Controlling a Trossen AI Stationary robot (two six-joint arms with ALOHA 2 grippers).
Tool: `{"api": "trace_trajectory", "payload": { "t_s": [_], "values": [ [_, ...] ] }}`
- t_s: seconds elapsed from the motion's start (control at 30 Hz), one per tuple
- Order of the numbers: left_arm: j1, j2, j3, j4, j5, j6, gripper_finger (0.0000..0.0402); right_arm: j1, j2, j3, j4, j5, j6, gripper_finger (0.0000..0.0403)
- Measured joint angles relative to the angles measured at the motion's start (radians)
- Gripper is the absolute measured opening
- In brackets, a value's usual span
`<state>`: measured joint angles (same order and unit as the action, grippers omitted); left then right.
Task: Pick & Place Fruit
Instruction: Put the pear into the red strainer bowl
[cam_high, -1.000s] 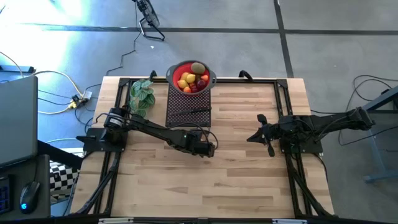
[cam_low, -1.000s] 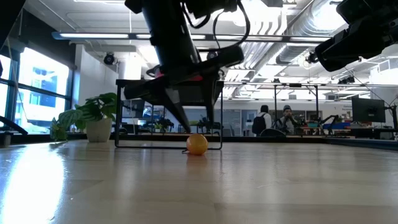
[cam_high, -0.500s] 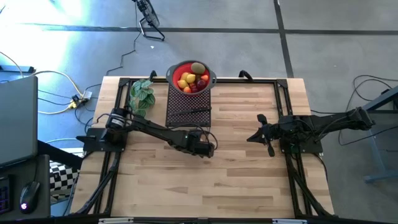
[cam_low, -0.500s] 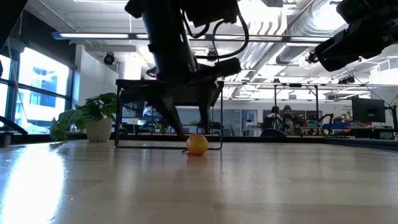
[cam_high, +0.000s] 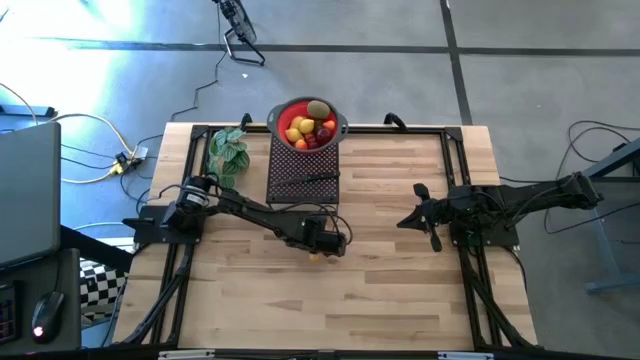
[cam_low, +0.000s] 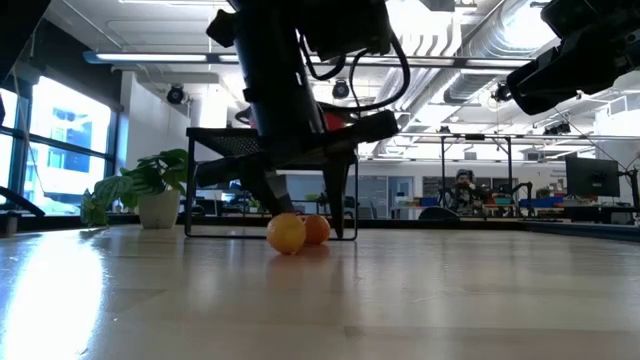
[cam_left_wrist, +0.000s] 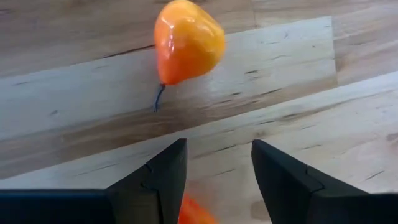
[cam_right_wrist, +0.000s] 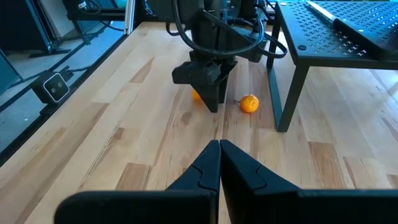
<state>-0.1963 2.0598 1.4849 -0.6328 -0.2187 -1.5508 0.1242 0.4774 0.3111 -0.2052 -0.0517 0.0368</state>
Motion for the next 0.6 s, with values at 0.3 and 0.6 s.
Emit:
{"api": "trace_trajectory", "payload": {
  "t_s": [0.3,0.6],
  "values": [
    [0.018,-0.001,0.0,0.002,0.02,0.086,0.0175,0.0,0.0,0.0,0.0,0.0,0.0,0.0002],
    [0.092,-0.005,0.034,-0.004,0.237,0.265,0.0175,0.0,0.0,0.0,-0.001,0.0,0.001,0.0002]
  ]
}}
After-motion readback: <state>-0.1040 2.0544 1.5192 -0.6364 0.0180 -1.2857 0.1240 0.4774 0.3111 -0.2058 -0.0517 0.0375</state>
